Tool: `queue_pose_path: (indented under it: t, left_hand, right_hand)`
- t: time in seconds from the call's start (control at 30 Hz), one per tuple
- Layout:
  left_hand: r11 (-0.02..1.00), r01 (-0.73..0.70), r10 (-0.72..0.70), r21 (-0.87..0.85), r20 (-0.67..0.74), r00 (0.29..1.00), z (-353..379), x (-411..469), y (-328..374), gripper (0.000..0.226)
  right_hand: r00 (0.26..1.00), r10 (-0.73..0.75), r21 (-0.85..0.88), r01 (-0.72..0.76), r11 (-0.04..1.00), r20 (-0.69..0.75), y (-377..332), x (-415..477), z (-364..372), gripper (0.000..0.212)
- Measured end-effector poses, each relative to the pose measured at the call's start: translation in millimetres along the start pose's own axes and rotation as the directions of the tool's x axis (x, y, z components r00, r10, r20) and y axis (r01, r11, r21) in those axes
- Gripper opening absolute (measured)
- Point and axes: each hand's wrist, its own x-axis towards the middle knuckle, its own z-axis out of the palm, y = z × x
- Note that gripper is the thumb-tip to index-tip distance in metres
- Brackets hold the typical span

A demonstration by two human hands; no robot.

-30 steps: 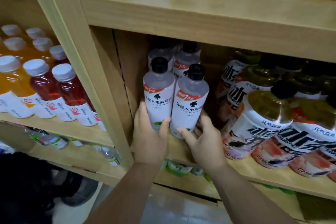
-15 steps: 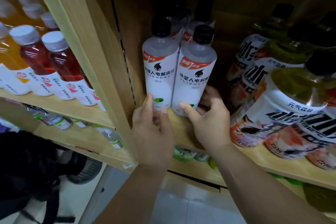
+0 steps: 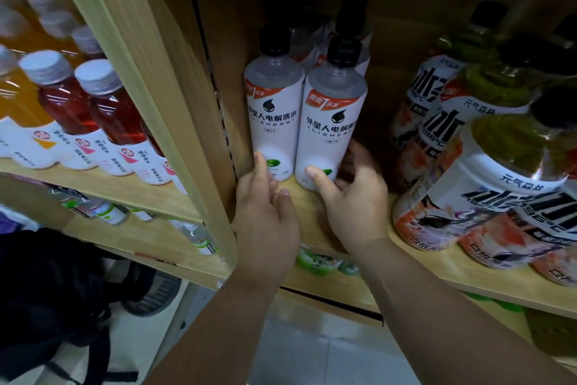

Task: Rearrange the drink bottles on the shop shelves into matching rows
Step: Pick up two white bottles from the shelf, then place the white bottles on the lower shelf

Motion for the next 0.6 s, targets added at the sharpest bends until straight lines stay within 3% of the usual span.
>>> queue_pose_path:
  t: [0.23, 0.4, 0.6]
  left_hand:
    - [0.996, 0.090, -0.088, -0.017, 0.100, 0.991, -24, -10, 12, 0.060]
    - [1.000, 0.024, -0.023, -0.018, 0.095, 0.995, -73, -38, 53, 0.044]
    - [0.977, -0.213, 0.213, 0.000, 0.001, 0.977, -131, -57, 131, 0.025]
  right_hand:
    - [0.992, 0.093, -0.057, -0.088, 0.994, 0.089, -10, -16, -9, 0.084]
    - [0.995, -0.044, -0.055, 0.049, 0.997, 0.087, -73, -61, -60, 0.055]
    - [0.963, -0.266, 0.067, 0.263, 0.962, 0.047, -175, -89, -125, 0.016]
